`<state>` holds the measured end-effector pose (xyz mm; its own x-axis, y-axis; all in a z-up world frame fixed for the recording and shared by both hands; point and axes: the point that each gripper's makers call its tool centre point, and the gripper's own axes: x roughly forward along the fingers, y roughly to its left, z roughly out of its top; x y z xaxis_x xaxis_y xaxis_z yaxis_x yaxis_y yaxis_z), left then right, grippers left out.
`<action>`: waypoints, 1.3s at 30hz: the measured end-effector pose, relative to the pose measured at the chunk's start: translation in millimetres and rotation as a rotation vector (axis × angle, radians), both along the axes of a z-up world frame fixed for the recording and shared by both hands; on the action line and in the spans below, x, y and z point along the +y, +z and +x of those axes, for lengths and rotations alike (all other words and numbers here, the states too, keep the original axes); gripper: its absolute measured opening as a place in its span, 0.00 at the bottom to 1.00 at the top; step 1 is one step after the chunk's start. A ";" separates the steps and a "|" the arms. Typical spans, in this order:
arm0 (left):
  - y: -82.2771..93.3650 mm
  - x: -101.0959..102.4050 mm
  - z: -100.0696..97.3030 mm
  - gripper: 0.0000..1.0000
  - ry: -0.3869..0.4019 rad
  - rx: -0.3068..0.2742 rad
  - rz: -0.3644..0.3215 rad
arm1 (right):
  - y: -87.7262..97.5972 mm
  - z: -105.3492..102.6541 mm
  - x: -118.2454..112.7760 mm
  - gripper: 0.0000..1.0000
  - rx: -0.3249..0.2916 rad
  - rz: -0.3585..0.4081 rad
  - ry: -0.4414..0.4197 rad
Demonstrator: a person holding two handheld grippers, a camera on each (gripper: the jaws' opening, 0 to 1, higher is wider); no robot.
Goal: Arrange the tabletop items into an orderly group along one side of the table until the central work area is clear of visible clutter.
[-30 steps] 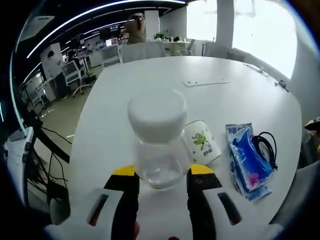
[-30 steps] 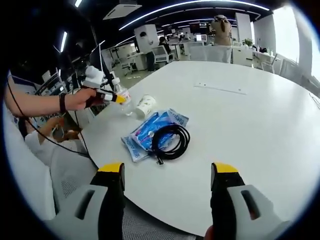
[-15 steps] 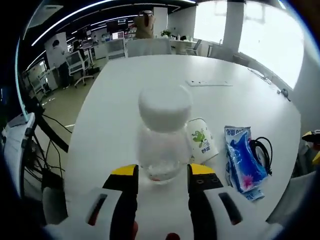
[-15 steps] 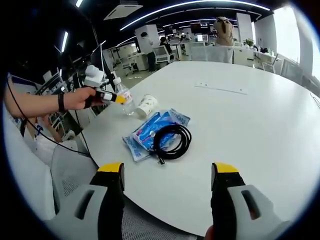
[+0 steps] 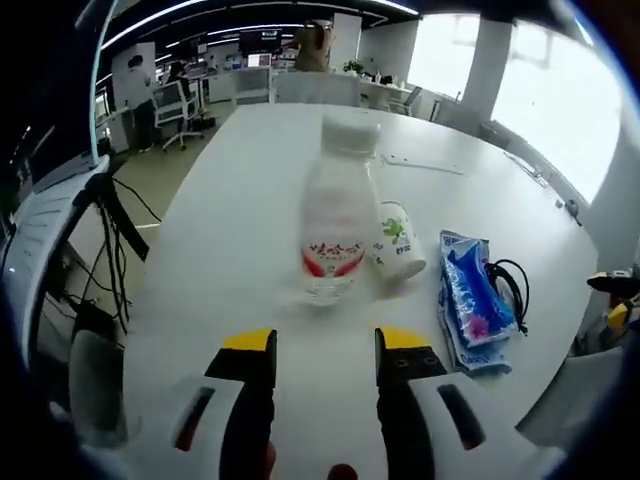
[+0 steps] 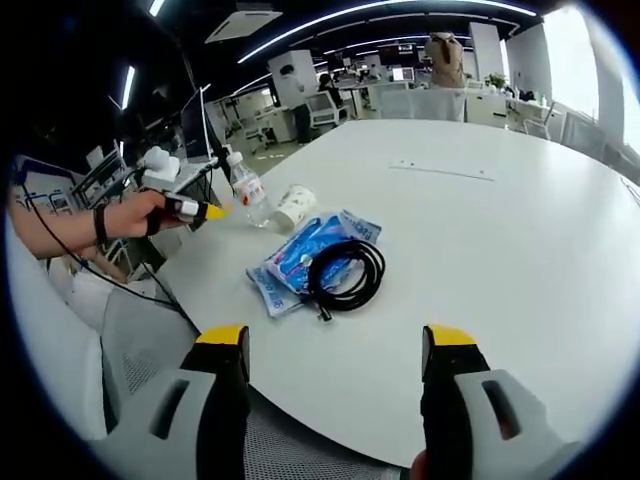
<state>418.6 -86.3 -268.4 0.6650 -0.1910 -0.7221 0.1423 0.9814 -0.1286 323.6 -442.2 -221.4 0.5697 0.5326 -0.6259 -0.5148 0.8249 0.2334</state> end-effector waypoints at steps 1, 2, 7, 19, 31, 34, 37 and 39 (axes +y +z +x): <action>-0.6 0.2 -4.5 0.38 0.008 -0.001 0.000 | 0.2 0.4 0.3 0.69 -0.002 0.003 -0.001; -0.4 0.2 -7.3 0.37 0.014 -0.005 -0.001 | 0.3 0.9 0.8 0.69 -0.002 0.006 -0.001; -4.4 -8.2 -22.1 0.38 0.023 0.000 -0.012 | 1.3 4.1 1.1 0.69 -0.005 0.013 0.004; -14.2 -34.8 -33.3 0.39 0.008 0.010 -0.040 | 6.6 11.2 -8.4 0.69 -0.019 0.018 -0.013; -8.3 -56.9 -25.2 0.38 -0.028 -0.017 -0.041 | 6.0 9.9 -12.9 0.69 -0.014 0.017 -0.018; -7.2 -61.9 -23.8 0.38 -0.035 -0.020 -0.054 | 5.4 7.9 -13.6 0.69 -0.013 0.016 -0.020; -5.0 -68.3 -21.9 0.38 -0.047 -0.026 -0.053 | 4.6 5.6 -13.3 0.69 -0.009 0.018 -0.023; -3.9 -71.9 -20.2 0.38 -0.056 -0.031 -0.053 | 3.5 4.4 -13.0 0.69 -0.007 0.016 -0.022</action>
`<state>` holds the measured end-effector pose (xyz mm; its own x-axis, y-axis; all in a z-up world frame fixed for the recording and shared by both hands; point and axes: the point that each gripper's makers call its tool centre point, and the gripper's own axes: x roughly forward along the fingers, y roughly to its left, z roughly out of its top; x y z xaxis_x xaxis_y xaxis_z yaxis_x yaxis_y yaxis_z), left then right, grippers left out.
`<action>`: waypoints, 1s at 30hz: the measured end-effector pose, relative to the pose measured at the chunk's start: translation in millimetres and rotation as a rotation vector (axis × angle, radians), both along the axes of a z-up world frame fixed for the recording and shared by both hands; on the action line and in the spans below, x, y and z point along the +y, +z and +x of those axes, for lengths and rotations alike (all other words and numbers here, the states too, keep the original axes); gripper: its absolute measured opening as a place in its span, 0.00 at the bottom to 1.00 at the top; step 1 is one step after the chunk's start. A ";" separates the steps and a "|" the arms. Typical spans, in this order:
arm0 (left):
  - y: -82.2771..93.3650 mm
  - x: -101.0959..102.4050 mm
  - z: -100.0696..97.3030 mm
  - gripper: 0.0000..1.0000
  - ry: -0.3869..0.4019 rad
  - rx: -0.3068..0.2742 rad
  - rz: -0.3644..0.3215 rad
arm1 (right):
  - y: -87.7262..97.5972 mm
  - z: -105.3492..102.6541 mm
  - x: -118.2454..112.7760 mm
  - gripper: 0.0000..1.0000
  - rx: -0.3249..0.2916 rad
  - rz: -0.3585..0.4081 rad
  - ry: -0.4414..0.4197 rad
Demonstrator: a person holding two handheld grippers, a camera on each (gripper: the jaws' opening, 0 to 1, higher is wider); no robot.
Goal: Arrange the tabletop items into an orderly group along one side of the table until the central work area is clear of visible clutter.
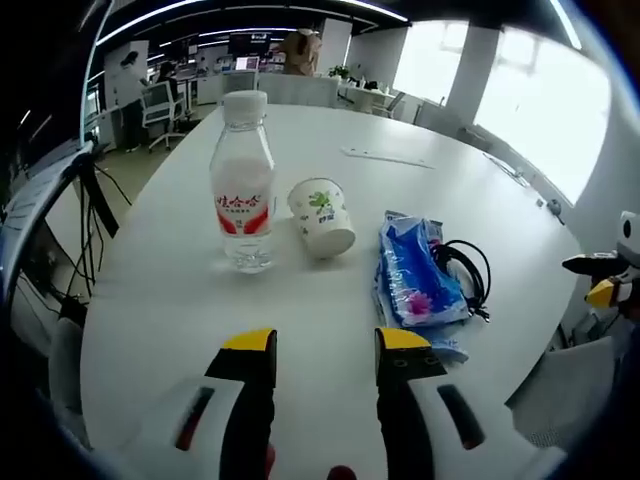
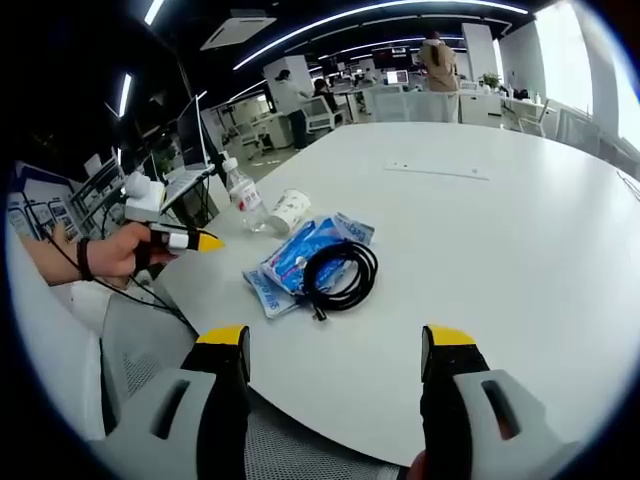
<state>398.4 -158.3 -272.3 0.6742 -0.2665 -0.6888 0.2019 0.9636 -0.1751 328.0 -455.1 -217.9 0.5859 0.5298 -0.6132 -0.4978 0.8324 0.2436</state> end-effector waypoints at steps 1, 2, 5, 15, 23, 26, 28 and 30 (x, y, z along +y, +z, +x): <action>0.5 -1.4 1.2 0.38 -0.004 -0.003 0.000 | -0.1 -0.4 0.1 0.69 0.000 0.001 -0.002; 2.0 -3.3 2.3 0.38 -0.009 -0.007 0.005 | -0.1 -0.5 0.4 0.69 0.000 0.003 -0.003; 4.6 -6.7 7.7 0.38 -0.013 -0.014 0.003 | -0.3 -1.8 0.8 0.69 0.002 0.004 -0.005; 14.0 -21.9 29.4 0.39 -0.043 -0.044 0.005 | -3.8 -3.4 1.9 0.69 0.014 0.002 0.001; 13.7 -28.1 46.0 0.40 -0.061 -0.050 0.015 | -5.4 -1.1 -2.0 0.69 0.020 0.000 -0.009; 10.0 -33.8 51.8 0.39 -0.080 -0.047 0.026 | -4.7 -0.8 -2.1 0.69 0.019 0.002 -0.012; 8.1 -35.8 54.6 0.40 -0.085 -0.043 0.029 | -5.7 -1.7 -2.3 0.69 0.023 0.002 -0.012; 6.0 -37.9 58.9 0.40 -0.087 -0.038 0.028 | -7.9 -3.4 -3.1 0.69 0.030 -0.003 -0.011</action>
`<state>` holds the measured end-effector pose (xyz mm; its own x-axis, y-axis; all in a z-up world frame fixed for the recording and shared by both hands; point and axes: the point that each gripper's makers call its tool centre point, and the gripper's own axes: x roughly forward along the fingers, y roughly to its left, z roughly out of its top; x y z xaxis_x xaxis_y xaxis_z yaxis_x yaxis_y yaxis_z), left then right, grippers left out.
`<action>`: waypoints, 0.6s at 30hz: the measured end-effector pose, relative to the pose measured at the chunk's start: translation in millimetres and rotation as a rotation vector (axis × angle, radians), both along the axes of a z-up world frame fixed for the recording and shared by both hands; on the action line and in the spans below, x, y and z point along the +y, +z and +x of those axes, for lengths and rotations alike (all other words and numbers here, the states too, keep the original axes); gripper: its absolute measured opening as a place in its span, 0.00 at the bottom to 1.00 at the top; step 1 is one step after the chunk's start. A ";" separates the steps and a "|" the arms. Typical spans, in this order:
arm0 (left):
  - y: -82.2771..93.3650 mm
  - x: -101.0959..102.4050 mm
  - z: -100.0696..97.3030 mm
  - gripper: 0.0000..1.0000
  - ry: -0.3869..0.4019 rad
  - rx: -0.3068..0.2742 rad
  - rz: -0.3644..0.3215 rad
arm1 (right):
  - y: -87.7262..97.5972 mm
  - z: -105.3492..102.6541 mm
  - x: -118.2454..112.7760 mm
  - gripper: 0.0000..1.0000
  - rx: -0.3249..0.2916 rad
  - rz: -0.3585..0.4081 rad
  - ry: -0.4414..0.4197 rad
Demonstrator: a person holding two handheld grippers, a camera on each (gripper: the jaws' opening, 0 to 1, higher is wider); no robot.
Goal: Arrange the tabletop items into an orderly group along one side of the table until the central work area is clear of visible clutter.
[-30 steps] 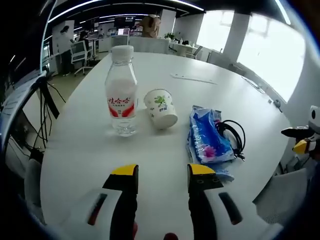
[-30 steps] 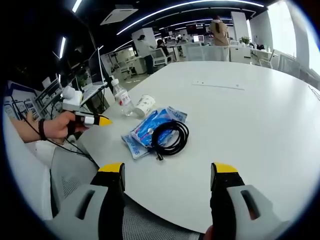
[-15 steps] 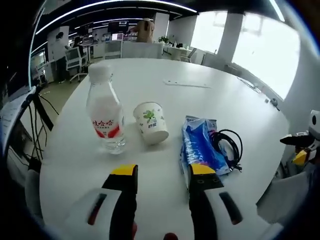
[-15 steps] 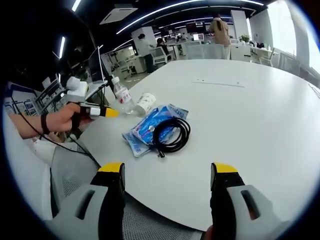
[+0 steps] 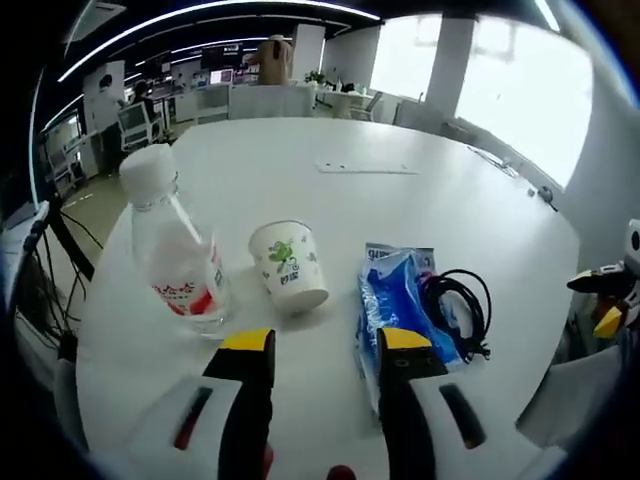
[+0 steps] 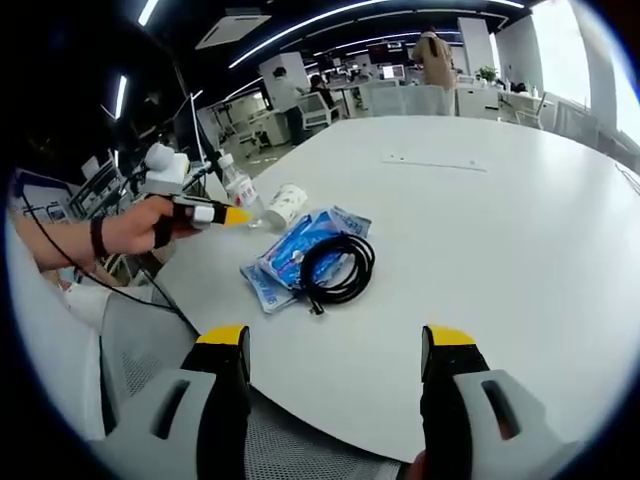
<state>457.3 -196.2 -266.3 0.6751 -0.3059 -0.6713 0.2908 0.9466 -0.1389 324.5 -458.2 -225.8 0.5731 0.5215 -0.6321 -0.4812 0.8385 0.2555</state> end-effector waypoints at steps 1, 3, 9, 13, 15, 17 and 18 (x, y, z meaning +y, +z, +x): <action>-0.5 -0.7 1.9 0.41 0.001 0.001 0.002 | -0.8 -0.4 0.0 0.69 0.002 0.000 0.000; -0.3 -2.0 6.5 0.41 0.004 0.000 0.004 | -2.3 -1.7 -0.5 0.69 0.008 -0.001 0.000; -5.8 -1.8 19.5 0.41 0.030 0.008 0.008 | -5.4 -4.3 -3.8 0.69 0.021 -0.008 0.003; -8.2 -1.4 23.9 0.41 0.046 0.012 0.013 | -6.7 -4.0 -7.0 0.69 0.028 -0.010 0.000; -10.1 -1.6 24.2 0.41 0.051 0.016 0.021 | -7.9 -3.1 -8.1 0.69 0.031 -0.011 0.001; -12.3 -1.4 26.4 0.41 0.059 0.020 0.016 | -8.5 -2.3 -8.4 0.69 0.032 -0.012 0.003; -12.0 -2.2 26.4 0.41 0.065 0.024 0.012 | -8.7 -1.9 -8.3 0.69 0.033 -0.012 0.004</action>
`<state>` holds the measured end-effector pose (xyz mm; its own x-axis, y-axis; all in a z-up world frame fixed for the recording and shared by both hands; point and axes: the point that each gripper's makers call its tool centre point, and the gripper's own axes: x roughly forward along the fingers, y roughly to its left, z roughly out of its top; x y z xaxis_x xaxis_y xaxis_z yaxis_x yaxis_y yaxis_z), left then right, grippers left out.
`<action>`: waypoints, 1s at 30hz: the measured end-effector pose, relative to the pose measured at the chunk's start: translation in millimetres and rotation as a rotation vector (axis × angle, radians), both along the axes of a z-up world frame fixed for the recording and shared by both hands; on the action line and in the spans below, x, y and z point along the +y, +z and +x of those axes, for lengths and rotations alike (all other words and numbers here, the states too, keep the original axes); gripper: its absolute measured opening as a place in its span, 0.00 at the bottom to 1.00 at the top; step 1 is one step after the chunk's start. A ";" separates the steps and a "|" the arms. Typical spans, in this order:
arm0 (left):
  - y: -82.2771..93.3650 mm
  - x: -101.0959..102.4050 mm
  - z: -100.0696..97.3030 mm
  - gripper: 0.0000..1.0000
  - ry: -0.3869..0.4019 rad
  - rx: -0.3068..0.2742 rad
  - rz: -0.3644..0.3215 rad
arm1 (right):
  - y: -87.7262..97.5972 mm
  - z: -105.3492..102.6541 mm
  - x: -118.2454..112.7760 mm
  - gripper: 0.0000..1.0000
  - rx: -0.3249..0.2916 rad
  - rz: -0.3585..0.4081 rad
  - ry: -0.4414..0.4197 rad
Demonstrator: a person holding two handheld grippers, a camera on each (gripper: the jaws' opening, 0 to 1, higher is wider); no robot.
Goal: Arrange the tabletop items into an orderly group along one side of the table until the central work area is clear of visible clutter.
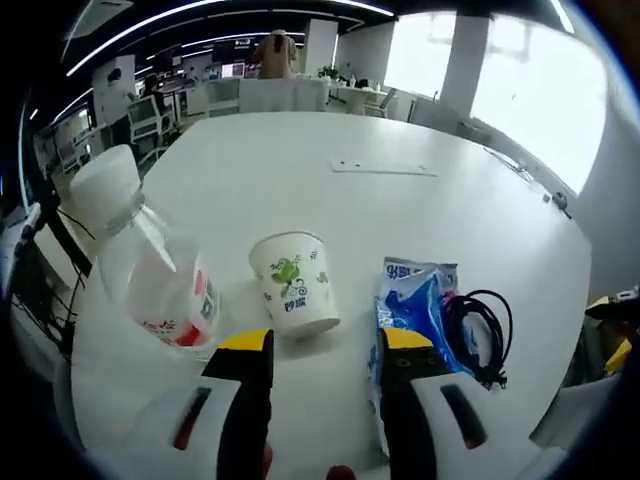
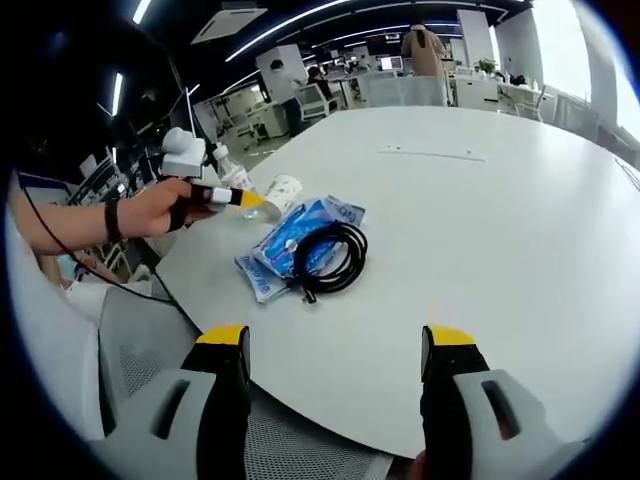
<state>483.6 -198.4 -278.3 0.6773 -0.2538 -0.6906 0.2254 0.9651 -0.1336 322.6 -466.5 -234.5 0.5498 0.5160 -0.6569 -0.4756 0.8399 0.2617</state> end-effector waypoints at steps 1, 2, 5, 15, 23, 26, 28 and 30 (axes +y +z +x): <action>0.0 -0.4 0.2 0.41 0.003 0.001 0.001 | -0.2 0.6 0.1 0.69 0.001 0.000 0.001; 0.2 -1.2 0.6 0.41 0.007 0.000 0.004 | -0.2 1.0 0.3 0.69 0.001 0.001 0.002; -2.5 -3.3 1.9 0.41 0.013 0.009 0.001 | -1.2 2.3 0.6 0.69 0.005 0.001 0.008; -7.8 -4.5 7.3 0.40 0.042 0.032 -0.001 | -2.6 2.6 -2.3 0.69 0.018 0.001 0.010; -10.6 -4.6 17.5 0.40 0.065 0.044 0.017 | -3.6 2.0 -4.4 0.69 0.024 0.001 0.004; -10.6 -3.2 22.9 0.40 0.072 0.049 0.039 | -3.4 2.6 -4.7 0.69 0.023 0.002 0.002; -12.1 -2.1 26.6 0.41 0.078 0.057 0.049 | -3.7 3.1 -5.1 0.69 0.022 0.004 -0.001; -13.1 -1.5 30.0 0.41 0.081 0.062 0.052 | -3.1 3.2 -4.9 0.69 0.021 0.003 -0.001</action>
<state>513.6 -200.0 -291.4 0.6501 -0.1622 -0.7424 0.1389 0.9859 -0.0938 325.9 -471.4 -237.6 0.5361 0.5172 -0.6671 -0.4693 0.8395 0.2738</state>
